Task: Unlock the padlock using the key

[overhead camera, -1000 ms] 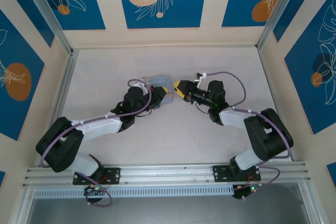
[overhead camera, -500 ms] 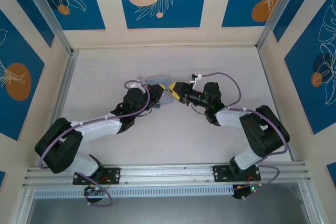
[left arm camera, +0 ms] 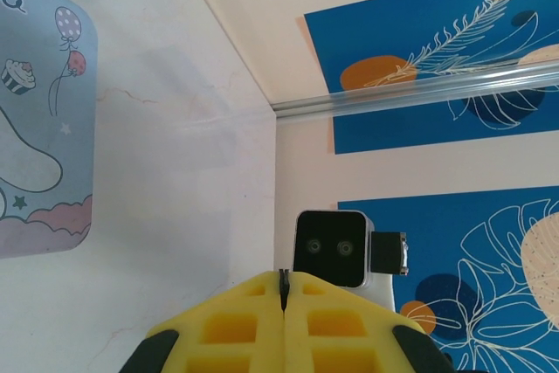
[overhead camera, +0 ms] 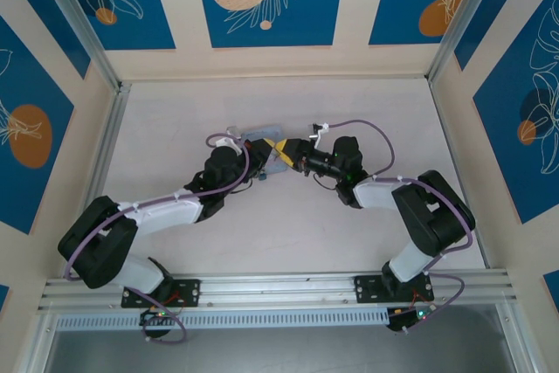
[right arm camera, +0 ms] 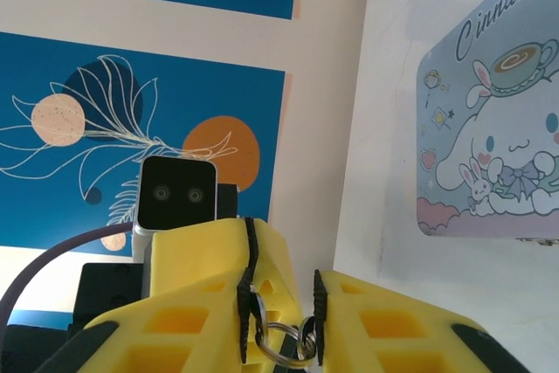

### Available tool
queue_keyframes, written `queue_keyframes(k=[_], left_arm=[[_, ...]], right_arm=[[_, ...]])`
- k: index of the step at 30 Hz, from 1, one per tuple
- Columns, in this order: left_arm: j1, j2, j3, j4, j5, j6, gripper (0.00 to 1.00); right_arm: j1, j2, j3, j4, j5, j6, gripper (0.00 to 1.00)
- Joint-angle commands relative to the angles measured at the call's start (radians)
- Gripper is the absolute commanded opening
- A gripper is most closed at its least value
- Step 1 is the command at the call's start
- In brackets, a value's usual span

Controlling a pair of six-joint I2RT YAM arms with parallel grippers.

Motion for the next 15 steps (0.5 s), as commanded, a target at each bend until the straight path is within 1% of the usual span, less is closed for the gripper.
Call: queue_keyframes(k=[1,3,9,11,13,15], left_arm=[[-0.009,0.002,-0.006,0.032,-0.019,-0.010,0.00],[-0.009,0.002,-0.007,0.031,-0.021,-0.007,0.00],[-0.009,0.003,-0.009,0.031,-0.027,-0.007,0.00],[-0.010,0.004,-0.009,0.029,-0.028,-0.005,0.00],[-0.010,0.004,-0.011,0.029,-0.031,-0.006,0.00],[-0.009,0.002,-0.011,0.028,-0.034,-0.005,0.00]], right_arm=[[0.010,0.012,0.028,0.032,-0.005,0.003,0.24],[0.009,0.011,0.027,0.035,-0.003,0.001,0.20],[0.008,0.013,0.023,0.043,-0.008,0.005,0.13],[0.009,0.013,0.020,0.048,-0.010,0.008,0.14],[0.009,0.013,0.022,0.053,-0.016,0.008,0.20],[0.009,0.013,0.022,0.057,-0.020,0.008,0.22]])
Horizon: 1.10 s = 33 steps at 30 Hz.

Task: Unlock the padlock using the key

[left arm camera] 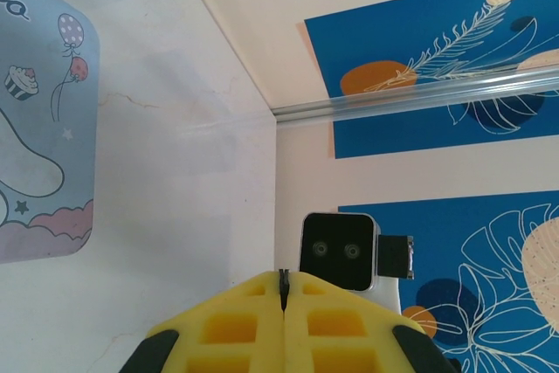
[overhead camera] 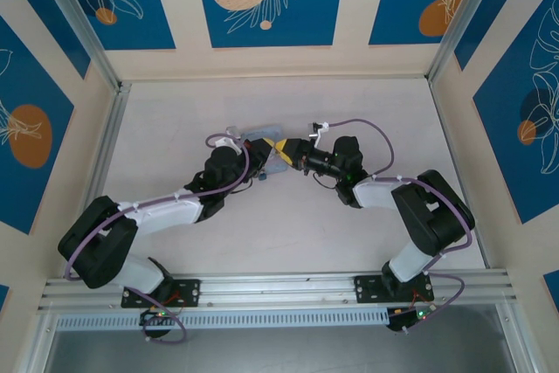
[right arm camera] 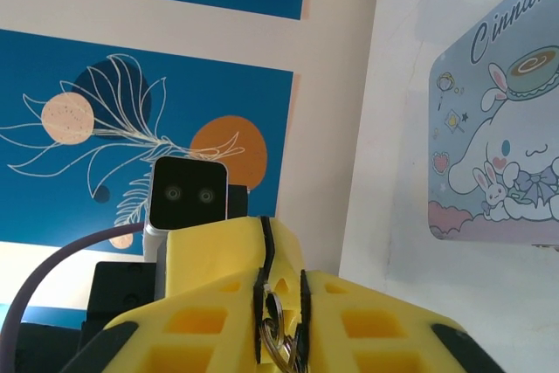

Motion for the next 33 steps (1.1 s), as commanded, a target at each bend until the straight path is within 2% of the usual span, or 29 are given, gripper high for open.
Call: queue_keyframes(k=[1,9,15,20,33], left_arm=[[-0.008,0.002,-0.012,0.026,-0.019,-0.005,0.00],[-0.008,-0.003,-0.017,0.025,-0.027,0.000,0.00],[-0.009,-0.004,-0.015,0.023,-0.029,0.000,0.00],[-0.008,-0.005,-0.018,0.025,-0.032,-0.001,0.00],[-0.008,-0.023,-0.032,0.016,-0.041,0.001,0.00]], right_arm=[[0.010,0.010,0.020,0.040,-0.017,-0.002,0.22],[0.018,0.013,0.024,0.040,-0.027,-0.005,0.28],[0.020,0.011,0.009,0.043,-0.018,-0.003,0.17],[0.017,0.012,0.001,0.042,-0.011,-0.004,0.13],[-0.008,0.004,-0.017,0.048,-0.005,0.007,0.19]])
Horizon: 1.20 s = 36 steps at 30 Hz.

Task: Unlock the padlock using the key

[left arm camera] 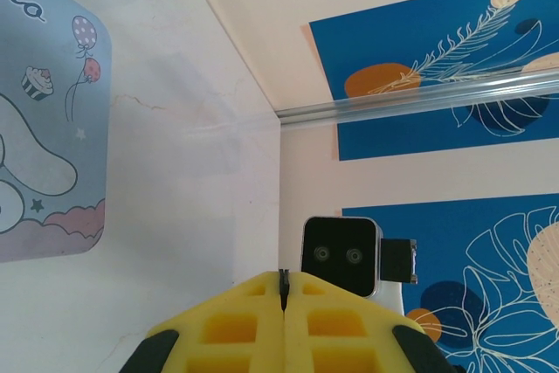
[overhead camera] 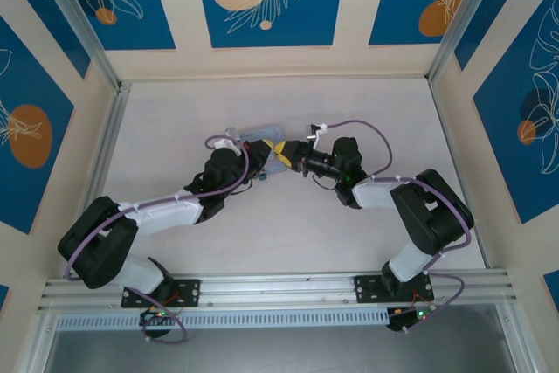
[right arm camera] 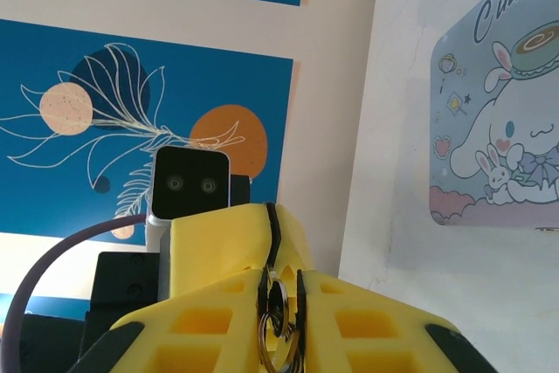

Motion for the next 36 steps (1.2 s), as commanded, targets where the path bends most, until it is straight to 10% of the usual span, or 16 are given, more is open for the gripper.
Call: queue_keyframes(k=[1,16,24,36], left_arm=[[-0.006,-0.021,-0.017,0.009,-0.031,0.001,0.00],[-0.007,-0.036,-0.013,-0.018,-0.013,0.026,0.00],[0.026,-0.230,-0.062,-0.253,-0.014,0.152,0.76],[0.064,-0.203,-0.016,-0.646,0.322,0.611,0.92]], right_arm=[[-0.008,-0.002,-0.012,0.042,0.014,-0.001,0.19],[-0.016,-0.006,-0.014,0.053,-0.006,-0.001,0.00],[-0.068,-0.035,-0.047,0.012,-0.060,-0.049,0.00],[-0.159,0.058,0.114,-0.240,-0.188,-0.175,0.00]])
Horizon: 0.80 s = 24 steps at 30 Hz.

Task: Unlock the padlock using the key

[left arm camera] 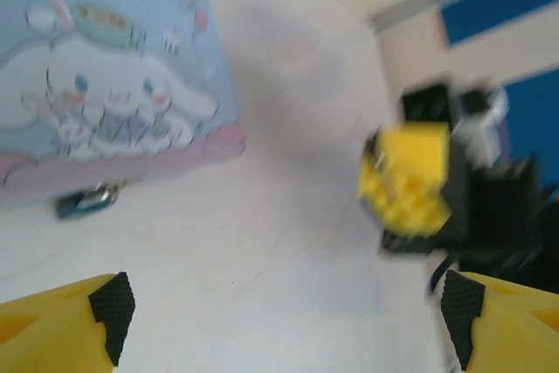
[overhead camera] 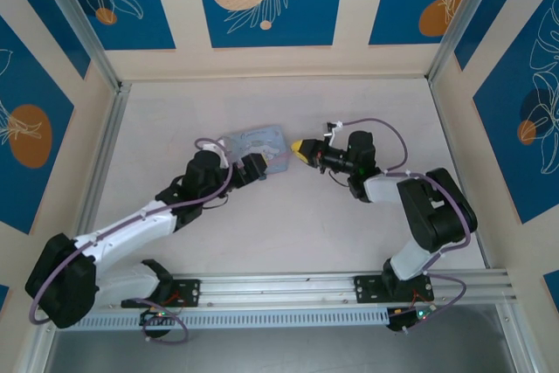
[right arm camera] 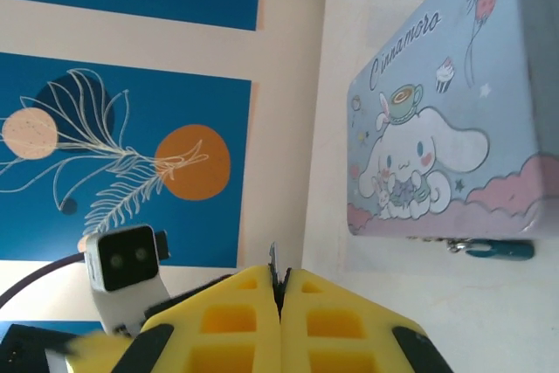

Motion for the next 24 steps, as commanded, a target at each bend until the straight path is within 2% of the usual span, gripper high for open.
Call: queue_keyframes(k=[1,9,18,24], left_arm=[[-0.008,0.076,0.010,-0.115,0.130,0.185,0.92],[-0.030,0.253,-0.006,-0.002,0.066,0.308,0.87],[-0.039,0.426,0.006,0.179,-0.058,0.416,0.81],[-0.043,0.479,-0.014,0.301,-0.171,0.483,0.77]], right_arm=[[0.002,0.062,0.118,-0.124,-0.053,-0.080,0.00],[0.014,0.214,0.233,-0.154,-0.056,-0.059,0.00],[0.045,0.276,0.284,-0.170,-0.047,-0.054,0.00],[0.046,0.311,0.319,-0.194,-0.045,-0.049,0.00]])
